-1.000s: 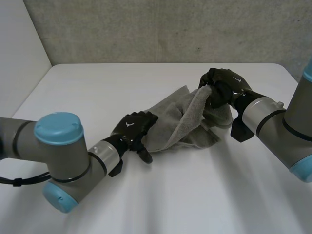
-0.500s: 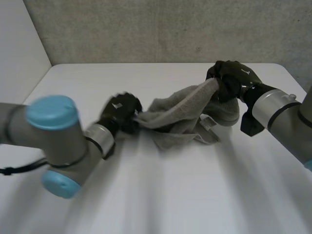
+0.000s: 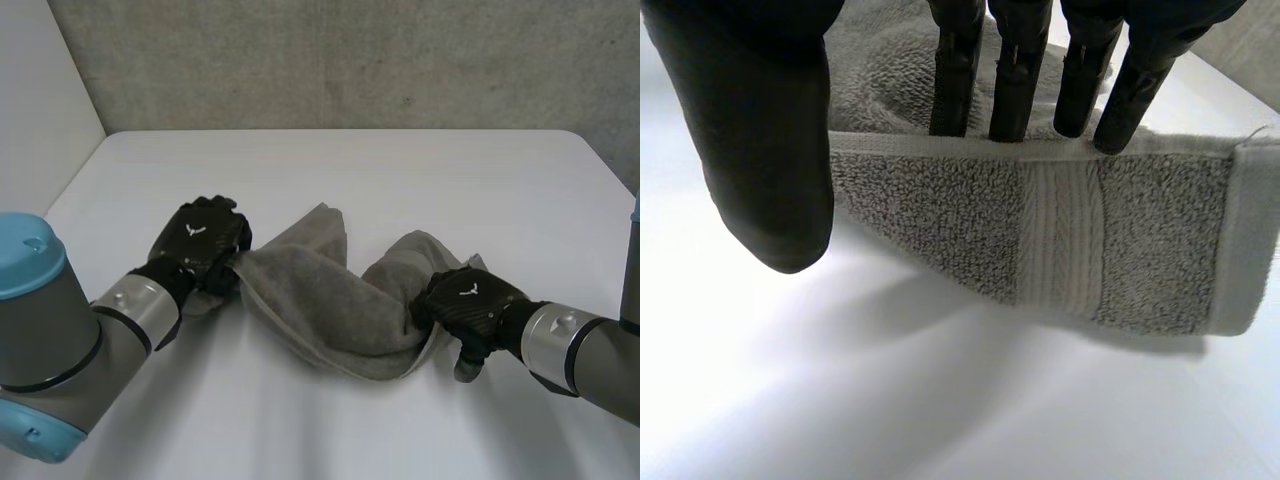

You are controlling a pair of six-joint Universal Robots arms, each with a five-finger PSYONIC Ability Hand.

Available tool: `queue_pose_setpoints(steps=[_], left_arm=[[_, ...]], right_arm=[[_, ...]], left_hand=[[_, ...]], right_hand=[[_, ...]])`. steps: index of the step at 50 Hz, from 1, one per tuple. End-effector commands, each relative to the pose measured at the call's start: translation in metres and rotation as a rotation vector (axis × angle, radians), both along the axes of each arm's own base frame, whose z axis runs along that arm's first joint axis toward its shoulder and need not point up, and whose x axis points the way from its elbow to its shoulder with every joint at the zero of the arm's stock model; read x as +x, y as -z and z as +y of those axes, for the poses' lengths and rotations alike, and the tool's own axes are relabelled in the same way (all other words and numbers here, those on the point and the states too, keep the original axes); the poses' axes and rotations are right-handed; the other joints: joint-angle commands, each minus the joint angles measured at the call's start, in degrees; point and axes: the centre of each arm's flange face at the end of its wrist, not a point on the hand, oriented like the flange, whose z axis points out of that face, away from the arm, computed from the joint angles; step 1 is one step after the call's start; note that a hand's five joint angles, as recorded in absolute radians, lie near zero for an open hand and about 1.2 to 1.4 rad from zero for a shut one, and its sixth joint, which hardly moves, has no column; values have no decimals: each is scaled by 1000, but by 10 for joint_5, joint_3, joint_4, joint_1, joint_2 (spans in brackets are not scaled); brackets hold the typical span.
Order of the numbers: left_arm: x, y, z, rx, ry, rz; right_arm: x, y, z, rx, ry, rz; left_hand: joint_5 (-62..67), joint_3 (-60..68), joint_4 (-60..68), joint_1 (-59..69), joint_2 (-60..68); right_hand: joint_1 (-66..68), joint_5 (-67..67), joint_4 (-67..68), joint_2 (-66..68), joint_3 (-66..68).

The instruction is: Fold the towel.

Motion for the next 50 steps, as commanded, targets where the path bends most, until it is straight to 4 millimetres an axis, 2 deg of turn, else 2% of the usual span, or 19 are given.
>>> queue_pose_setpoints(steps=[1, 8, 14, 18, 21, 23, 26, 30, 34, 35, 36, 37, 38, 39, 41, 44, 50], left_arm=[[0, 4, 1, 2, 2, -18], [2, 5, 3, 7, 2, -22], [3, 5, 3, 9, -7, -22], [8, 7, -3, 14, -25, -25], [9, 8, -4, 15, -28, -29], [9, 9, -5, 15, -28, -32], [9, 11, -6, 17, -28, -34], [9, 14, -9, 16, -34, -36], [10, 19, -11, 25, -41, -42], [10, 19, -11, 25, -41, -42], [10, 19, -11, 27, -41, -42], [11, 20, -12, 29, -44, -43], [11, 20, -12, 29, -44, -43], [11, 21, -13, 31, -47, -44], [11, 22, -13, 32, -47, -45], [11, 23, -13, 37, -47, -46], [11, 24, -14, 38, -48, -47]], right_arm=[[6, 2, -12, -34, -26, -35], [16, -6, -22, -120, -68, -80], [18, 5, -30, -134, -79, -67], [14, 19, -36, -146, -85, -14], [12, 23, -38, -152, -85, 4], [6, 26, -47, -179, -64, 27], [5, 26, -53, -217, -52, 33], [2, 24, -57, -246, -30, 39], [-9, 19, -62, -258, 29, 49], [-9, 18, -62, -258, 30, 49], [-11, 16, -61, -265, 37, 47], [-11, 16, -61, -265, 37, 47], [-12, 16, -59, -265, 38, 47], [-12, 17, -58, -263, 41, 49], [-13, 19, -56, -258, 43, 52], [-15, 22, -51, -241, 52, 61], [-18, 29, -44, -201, 73, 52]], left_hand=[[43, -33, -38, 52, 56], [43, -33, -38, 52, 56], [43, -33, -38, 52, 56], [43, -33, -38, 52, 56], [43, -33, -38, 52, 56], [43, -33, -38, 52, 56], [43, -33, -38, 52, 56], [43, -33, -38, 52, 56], [43, -33, -38, 52, 56], [43, -33, -38, 52, 56], [43, -33, -38, 52, 56], [43, -33, -38, 52, 56], [43, -33, -38, 52, 56], [43, -33, -38, 52, 56], [43, -33, -38, 52, 56], [43, -33, -38, 52, 56], [43, -33, -38, 52, 56]], right_hand=[[-27, -13, -44, -42, -30], [-29, -15, -44, -43, -30], [-10, 4, -44, -25, -30], [-10, 4, -44, -25, -30], [-8, 5, -44, -23, -30], [0, 14, -44, -15, -30], [65, 79, -44, 51, -30], [87, 101, -44, 73, -30], [144, 158, -44, 130, -30], [145, 159, -44, 130, -30], [231, 245, -44, 217, -30], [232, 246, -44, 217, -30], [304, 318, -44, 289, -30], [319, 333, -44, 305, -30], [315, 328, -44, 300, -30], [234, 248, -44, 220, -30], [220, 234, -44, 206, -30]])
